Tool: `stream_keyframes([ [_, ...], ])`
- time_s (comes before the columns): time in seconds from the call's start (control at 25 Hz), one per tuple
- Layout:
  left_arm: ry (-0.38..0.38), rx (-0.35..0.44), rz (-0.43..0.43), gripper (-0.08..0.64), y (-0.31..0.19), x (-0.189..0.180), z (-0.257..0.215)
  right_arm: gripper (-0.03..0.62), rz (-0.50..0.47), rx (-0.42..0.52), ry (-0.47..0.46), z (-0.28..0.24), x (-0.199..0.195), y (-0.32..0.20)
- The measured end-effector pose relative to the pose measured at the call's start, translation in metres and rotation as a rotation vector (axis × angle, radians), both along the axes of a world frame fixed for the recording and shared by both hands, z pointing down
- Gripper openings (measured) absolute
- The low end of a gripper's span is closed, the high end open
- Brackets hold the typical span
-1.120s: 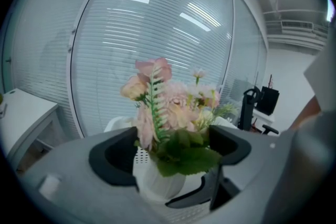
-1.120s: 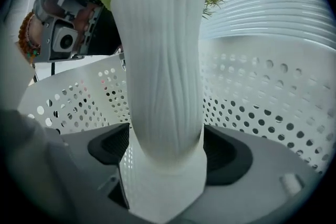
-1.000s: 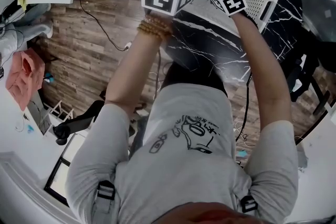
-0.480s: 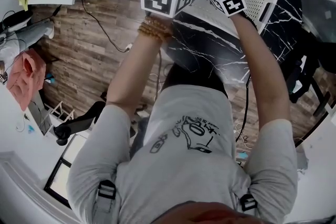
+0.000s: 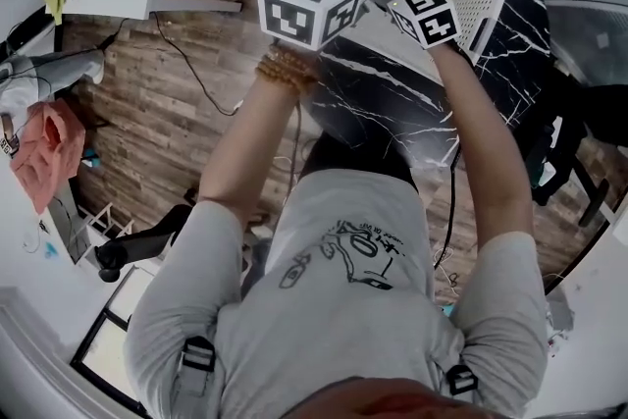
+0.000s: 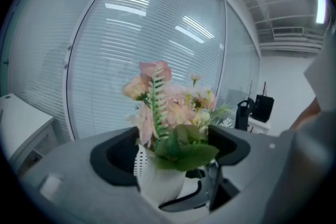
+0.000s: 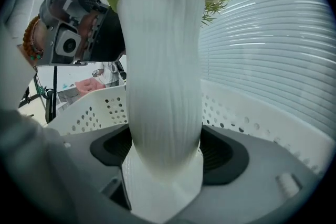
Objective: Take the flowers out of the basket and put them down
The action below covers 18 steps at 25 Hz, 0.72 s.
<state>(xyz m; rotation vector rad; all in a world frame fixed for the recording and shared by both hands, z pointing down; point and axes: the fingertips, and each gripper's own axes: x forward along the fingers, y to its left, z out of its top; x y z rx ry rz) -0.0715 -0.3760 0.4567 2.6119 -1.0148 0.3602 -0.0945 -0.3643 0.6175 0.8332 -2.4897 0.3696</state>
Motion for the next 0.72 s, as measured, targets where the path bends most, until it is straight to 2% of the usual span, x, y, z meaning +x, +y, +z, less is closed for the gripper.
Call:
stream_keyframes([
  [0.72, 0.045, 0.198, 0.034, 0.411, 0.048, 0.016, -0.156, 0.411, -0.001, 0.102, -0.011, -0.154, 0.018, 0.032],
])
